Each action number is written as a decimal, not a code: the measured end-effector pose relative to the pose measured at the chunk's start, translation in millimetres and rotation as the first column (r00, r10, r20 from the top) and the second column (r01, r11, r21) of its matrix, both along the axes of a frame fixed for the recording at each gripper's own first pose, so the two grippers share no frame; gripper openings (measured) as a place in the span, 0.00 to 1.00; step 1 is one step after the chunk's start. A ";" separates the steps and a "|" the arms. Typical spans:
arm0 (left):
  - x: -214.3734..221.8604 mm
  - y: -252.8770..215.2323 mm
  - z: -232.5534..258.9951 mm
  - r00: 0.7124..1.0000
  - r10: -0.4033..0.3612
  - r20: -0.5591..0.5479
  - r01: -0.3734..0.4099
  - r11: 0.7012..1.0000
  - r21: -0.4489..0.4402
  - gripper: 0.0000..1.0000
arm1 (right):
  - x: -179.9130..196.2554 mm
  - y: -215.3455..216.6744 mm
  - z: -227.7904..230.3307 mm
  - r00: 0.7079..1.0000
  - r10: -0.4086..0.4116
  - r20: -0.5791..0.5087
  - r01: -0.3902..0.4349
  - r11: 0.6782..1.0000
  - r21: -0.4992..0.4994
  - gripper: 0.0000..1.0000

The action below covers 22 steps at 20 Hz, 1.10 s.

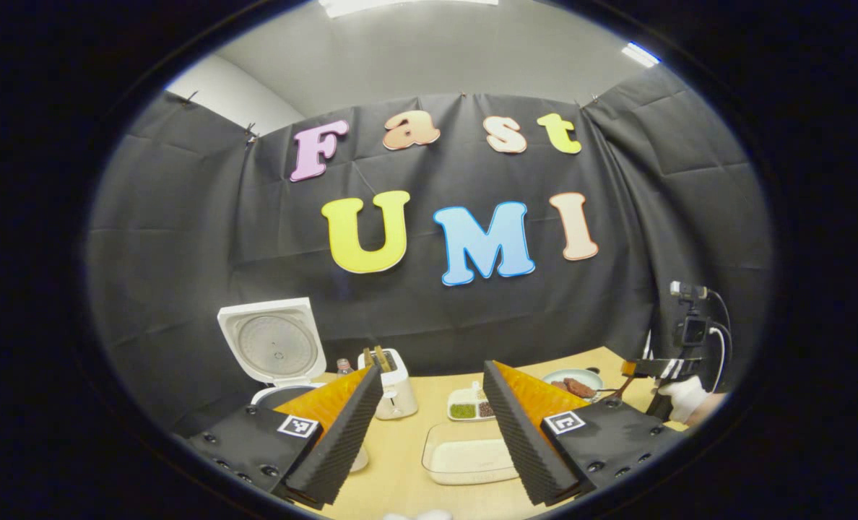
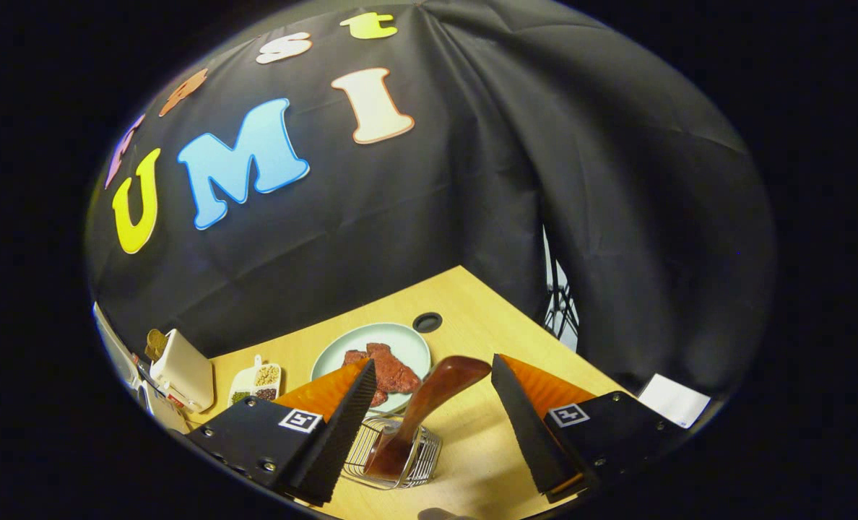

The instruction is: Close the left gripper, press the button to open the rice cooker; take a wooden spoon from the chopstick holder with the right hand, scoop a spoonful of rice and pour it into the rice cooker, then put the wooden spoon back into the chopstick holder.

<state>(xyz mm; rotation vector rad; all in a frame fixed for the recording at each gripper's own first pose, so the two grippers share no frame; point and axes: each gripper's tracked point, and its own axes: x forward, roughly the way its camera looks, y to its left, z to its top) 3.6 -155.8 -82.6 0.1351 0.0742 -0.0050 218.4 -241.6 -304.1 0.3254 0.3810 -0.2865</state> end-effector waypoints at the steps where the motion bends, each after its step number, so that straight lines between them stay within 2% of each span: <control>1: -0.8 3.8 -0.3 1.000 -0.004 0.005 0.004 1.000 0.003 0.98 | -4.3 -0.6 16.8 1.000 0.000 0.028 0.001 1.000 -0.020 0.98; 5: -1.7 21.9 8.9 0.999 -0.019 0.026 0.019 1.000 0.004 0.98 | -24.8 15.6 94.3 0.989 0.017 0.146 -0.006 0.997 -0.077 0.98; 11: 7.2 73.8 34.1 0.997 -0.016 0.075 0.016 1.000 -0.004 0.99 | -86.3 85.4 211.2 0.944 0.147 0.294 -0.091 0.976 -0.196 0.98; 12: 10.8 84.8 39.3 0.997 -0.009 0.082 0.010 1.000 -0.007 0.99 | -97.4 101.5 224.3 0.936 0.167 0.310 -0.106 0.973 -0.204 0.93; 13: 14.5 97.1 44.8 0.996 -0.002 0.091 0.003 1.000 -0.010 0.99 | -107.6 118.9 234.6 0.927 0.191 0.322 -0.126 0.969 -0.212 0.98; 17: 41.4 145.9 63.0 0.992 0.049 0.112 -0.047 0.999 -0.028 0.99 | -145.8 172.8 251.6 0.903 0.238 0.357 -0.155 0.957 -0.246 0.98; 22: 83.9 210.1 93.8 0.978 0.143 0.150 -0.136 0.989 -0.057 0.99 | -161.7 222.4 235.4 0.902 0.305 0.307 -0.217 0.932 -0.290 0.98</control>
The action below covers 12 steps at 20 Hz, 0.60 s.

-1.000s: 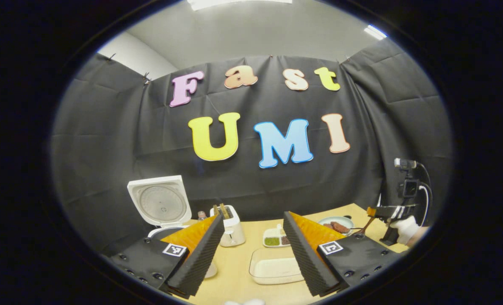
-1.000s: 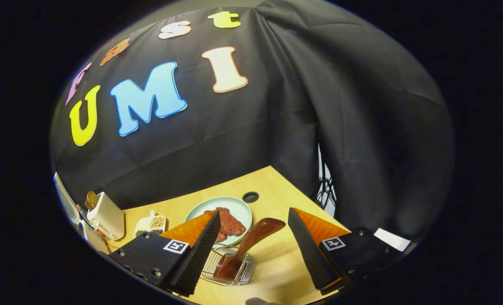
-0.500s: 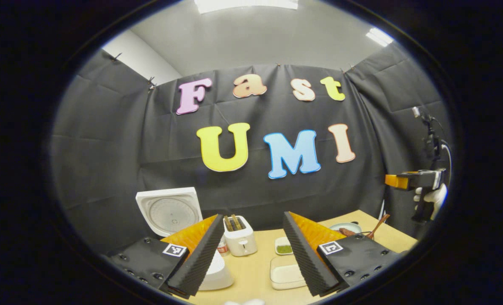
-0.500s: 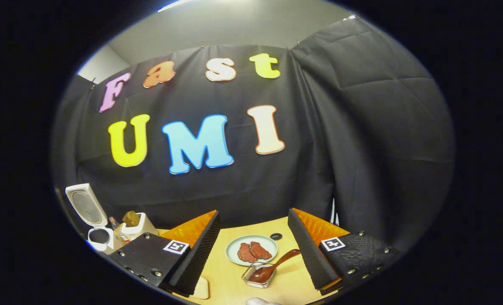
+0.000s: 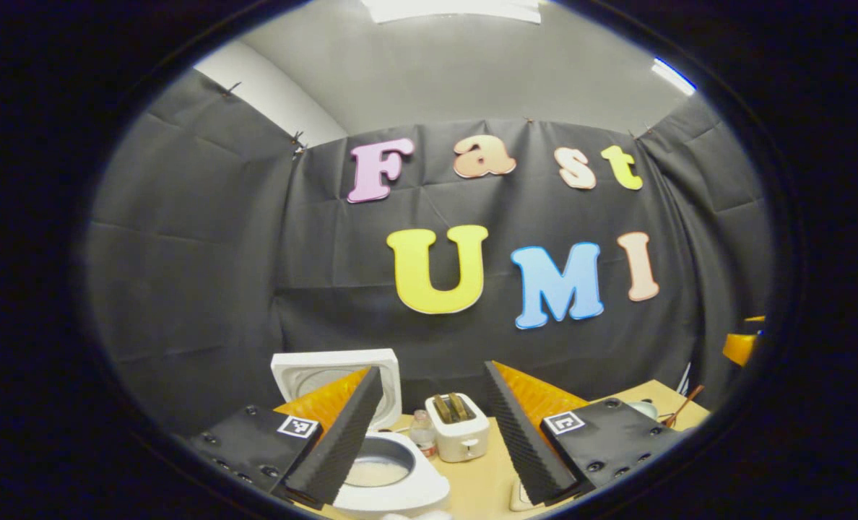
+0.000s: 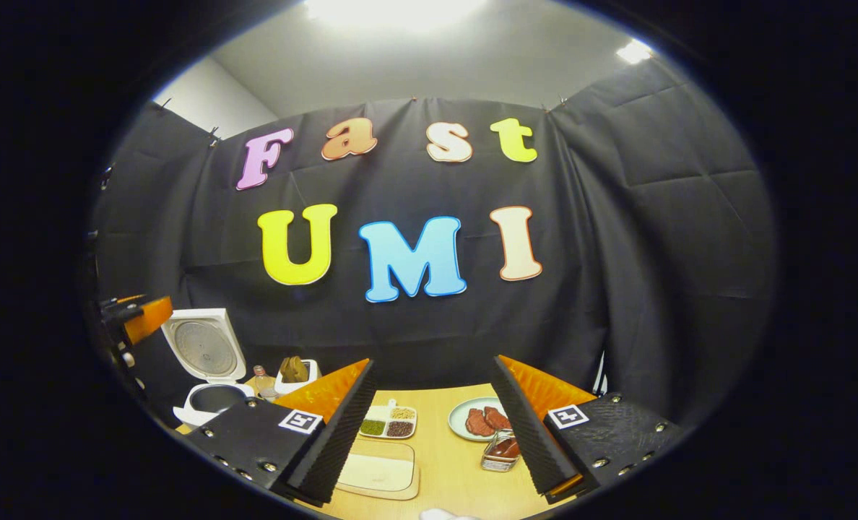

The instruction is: Close the left gripper, press the button to open the rice cooker; take a wooden spoon from the chopstick holder with the right hand, scoop a spoonful of rice and pour it into the rice cooker, then put the wooden spoon back into the chopstick holder.

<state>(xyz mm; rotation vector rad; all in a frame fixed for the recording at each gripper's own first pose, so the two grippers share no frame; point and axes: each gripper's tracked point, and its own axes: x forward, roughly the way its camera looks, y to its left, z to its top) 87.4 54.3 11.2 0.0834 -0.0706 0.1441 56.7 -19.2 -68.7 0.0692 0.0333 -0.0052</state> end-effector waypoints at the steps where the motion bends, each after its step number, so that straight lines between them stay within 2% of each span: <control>1: 10.4 10.3 7.0 1.000 0.012 0.005 -0.012 1.000 0.006 0.99 | -0.2 4.9 -2.8 1.000 0.005 -0.009 -0.005 1.000 -0.013 0.98; 5: 58.8 52.3 38.6 0.997 0.060 0.052 -0.062 0.997 0.045 0.99 | 4.4 18.8 -8.9 0.999 0.019 -0.044 -0.019 1.000 0.005 0.98; 7: 89.9 72.8 50.6 0.995 0.082 0.059 -0.085 0.995 0.057 0.99 | 6.8 17.1 -6.6 0.999 0.002 -0.039 -0.004 0.999 -0.034 0.98; 12: 174.7 149.5 70.2 0.977 0.203 0.070 -0.206 0.978 0.036 0.97 | 16.5 31.2 -4.8 0.998 0.024 -0.057 -0.028 0.997 -0.070 0.98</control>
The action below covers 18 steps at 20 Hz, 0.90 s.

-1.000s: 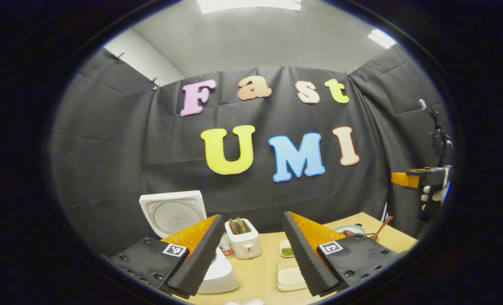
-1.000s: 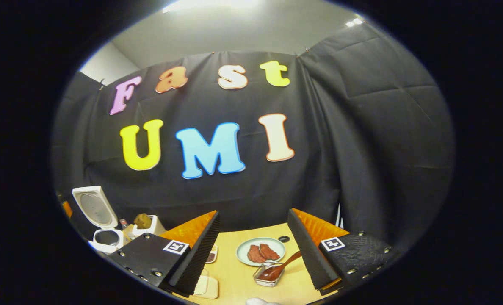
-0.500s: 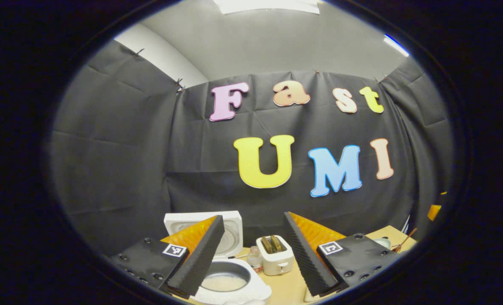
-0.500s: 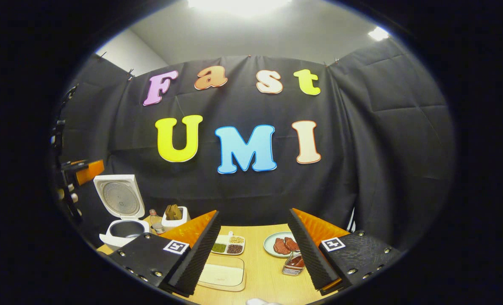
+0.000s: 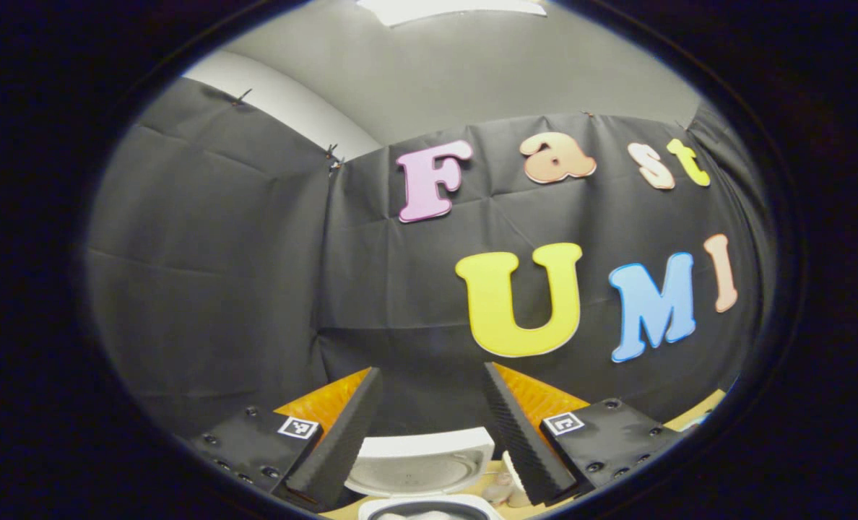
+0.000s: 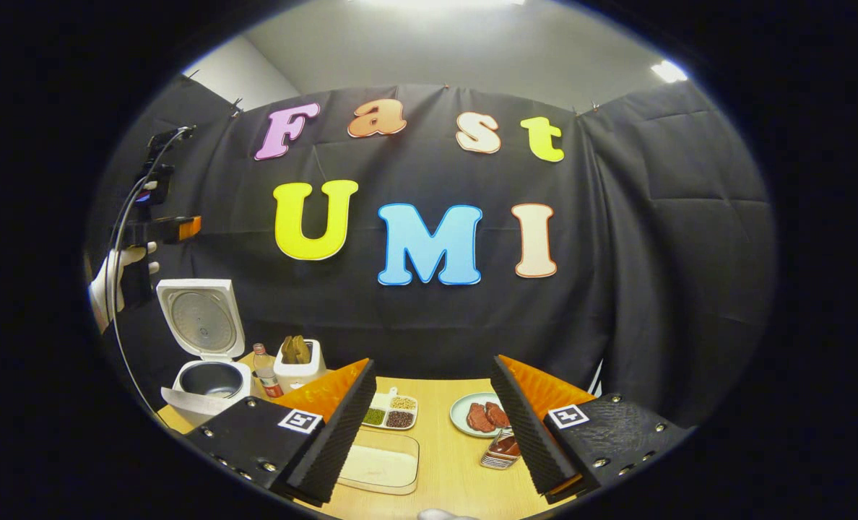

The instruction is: Close the left gripper, press the button to open the rice cooker; take a wooden spoon from the chopstick holder with the right hand, scoop a spoonful of rice and pour it into the rice cooker, then put the wooden spoon back into the chopstick holder.

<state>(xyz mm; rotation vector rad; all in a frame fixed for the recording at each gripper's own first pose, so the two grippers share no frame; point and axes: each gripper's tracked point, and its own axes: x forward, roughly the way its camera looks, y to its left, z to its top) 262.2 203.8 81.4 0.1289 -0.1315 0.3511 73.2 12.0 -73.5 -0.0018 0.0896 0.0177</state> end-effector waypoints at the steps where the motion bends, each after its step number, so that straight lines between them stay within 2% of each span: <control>1: 16.4 14.9 -4.2 1.000 0.014 -0.022 -0.015 1.000 -0.024 0.96 | 1.9 2.0 0.2 1.000 0.006 -0.008 -0.006 1.000 0.002 0.98; 2: 32.4 28.3 -11.0 0.999 0.022 -0.034 -0.023 0.999 -0.045 0.99 | 3.9 2.8 -0.9 1.000 0.009 -0.015 -0.009 1.000 0.002 0.98; 5: 76.8 62.3 -40.0 0.994 0.060 -0.093 -0.065 0.997 -0.049 0.99 | 8.0 3.9 -0.1 1.000 0.015 -0.025 -0.015 1.000 0.000 0.97; 8: 100.1 81.5 -81.9 0.985 0.055 -0.165 -0.076 0.990 -0.122 0.97 | 9.8 4.4 -5.9 0.999 0.021 -0.048 -0.021 1.000 0.011 0.98; 12: 97.7 98.1 -128.3 0.956 0.102 -0.276 -0.155 0.971 -0.179 0.97 | 9.3 10.7 -11.6 0.997 0.047 -0.066 -0.045 0.998 0.037 0.98; 14: 87.8 95.8 -150.7 0.927 0.109 -0.358 -0.183 0.967 -0.180 0.98 | 7.7 9.5 -12.9 0.996 0.059 -0.067 -0.056 0.998 0.043 0.98; 15: 85.1 96.3 -140.8 0.942 0.110 -0.318 -0.160 0.978 -0.136 0.99 | 7.0 8.1 -13.4 0.996 0.065 -0.068 -0.062 0.997 0.048 0.98; 16: 84.6 93.7 -142.8 0.937 0.114 -0.331 -0.160 0.980 -0.115 1.00 | 6.2 6.5 -14.4 0.996 0.066 -0.068 -0.062 0.997 0.055 0.98; 18: 83.9 91.5 -144.3 0.938 0.096 -0.334 -0.147 0.980 -0.132 0.97 | 4.9 3.6 -15.7 0.995 0.072 -0.070 -0.067 0.995 0.073 0.98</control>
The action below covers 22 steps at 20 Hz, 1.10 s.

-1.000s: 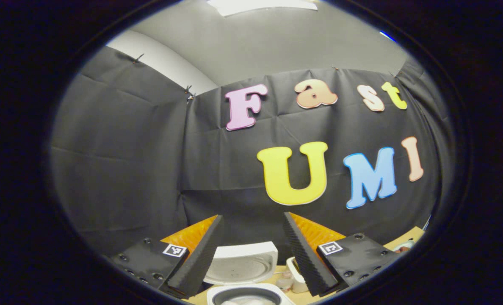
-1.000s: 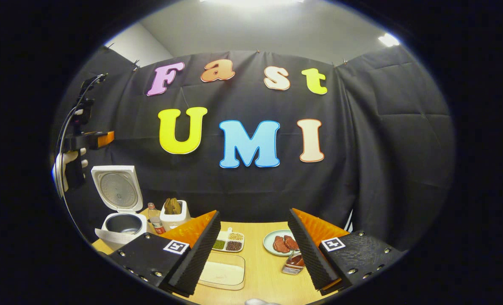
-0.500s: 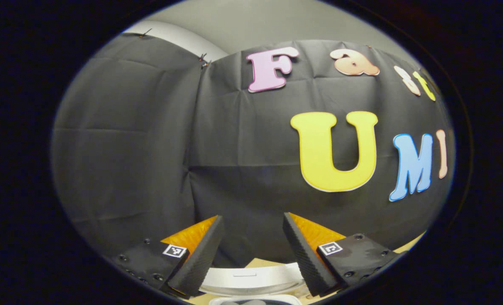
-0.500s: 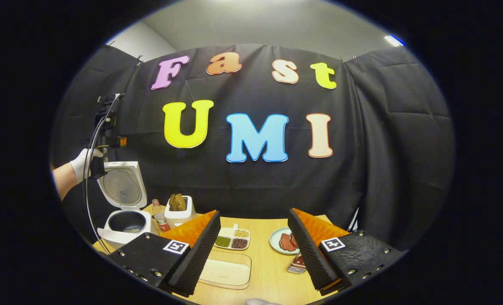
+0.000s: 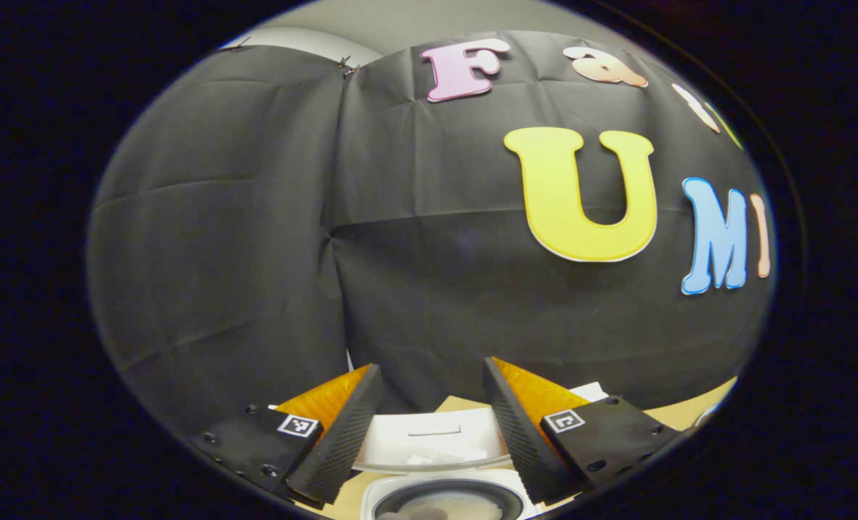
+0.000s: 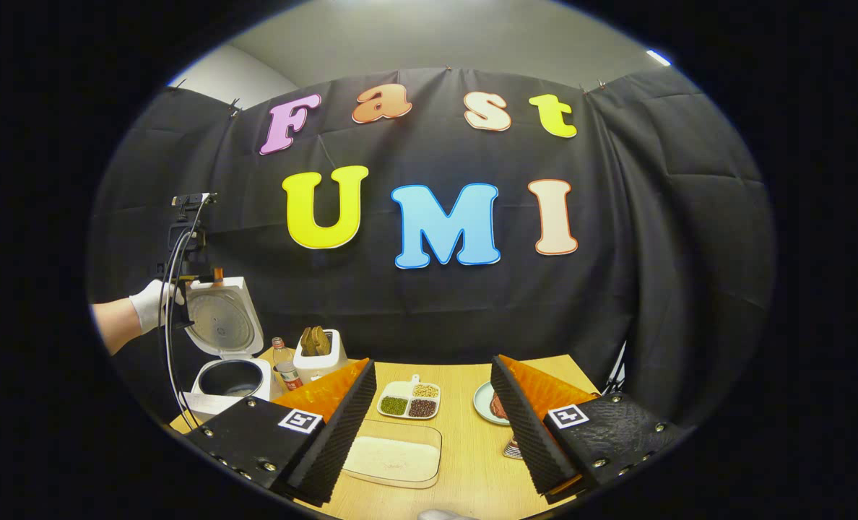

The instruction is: Close the left gripper, press the button to open the rice cooker; take a wooden spoon from the chopstick holder with the right hand, scoop a spoonful of rice and pour it into the rice cooker, then put the wooden spoon back into the chopstick holder.

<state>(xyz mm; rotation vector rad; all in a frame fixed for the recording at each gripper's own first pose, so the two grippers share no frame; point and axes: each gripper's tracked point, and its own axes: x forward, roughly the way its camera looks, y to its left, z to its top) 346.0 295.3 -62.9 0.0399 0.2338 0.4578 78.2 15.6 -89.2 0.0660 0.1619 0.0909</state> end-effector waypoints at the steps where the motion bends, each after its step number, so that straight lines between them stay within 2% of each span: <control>1: -4.0 -3.9 1.2 1.000 0.000 -0.002 0.000 1.000 -0.022 0.99 | -0.5 -1.0 0.3 1.000 0.008 0.007 -0.008 1.000 -0.001 0.98; 4: -28.1 -20.7 -6.5 1.000 -0.007 -0.026 0.006 0.999 -0.037 0.99 | -2.6 -4.2 -1.5 1.000 0.027 0.015 -0.027 1.000 -0.016 0.98; 5: -34.5 -22.3 -9.7 1.000 -0.005 -0.027 0.004 0.999 -0.041 0.96 | -4.3 -4.3 -2.2 0.999 0.035 0.013 -0.035 0.999 -0.010 0.98; 8: -63.2 -38.9 -22.9 0.998 -0.009 -0.064 0.005 0.998 -0.062 0.99 | -9.3 -5.6 -11.5 0.998 0.057 -0.009 -0.057 0.998 0.015 0.98; 11: -90.7 -53.9 -49.8 0.993 -0.019 -0.114 0.008 0.996 -0.092 0.97 | -16.8 -3.2 -16.1 0.995 0.101 -0.021 -0.100 0.994 0.044 0.98; 13: -116.4 -64.5 -91.4 0.978 -0.015 -0.210 -0.020 0.986 -0.165 0.99 | -22.1 -4.8 -18.9 0.992 0.121 -0.034 -0.119 0.991 0.054 0.98; 14: -130.1 -72.2 -113.9 0.967 -0.020 -0.253 -0.031 0.981 -0.192 0.96 | -23.9 -6.6 -17.8 0.991 0.126 -0.034 -0.124 0.991 0.053 0.98; 16: -147.2 -82.0 -147.0 0.948 -0.036 -0.315 -0.019 0.985 -0.171 1.00 | -26.1 -11.8 -19.4 0.991 0.132 -0.037 -0.130 0.990 0.049 0.98; 17: -151.8 -87.6 -160.9 0.938 -0.046 -0.343 -0.015 0.985 -0.172 0.98 | -26.4 -14.1 -20.6 0.990 0.133 -0.041 -0.132 0.990 0.046 0.98; 22: -156.0 -94.2 -186.0 0.910 -0.054 -0.411 -0.046 0.972 -0.230 0.96 | -26.0 -21.0 -30.7 0.988 0.137 -0.070 -0.130 0.987 0.093 0.98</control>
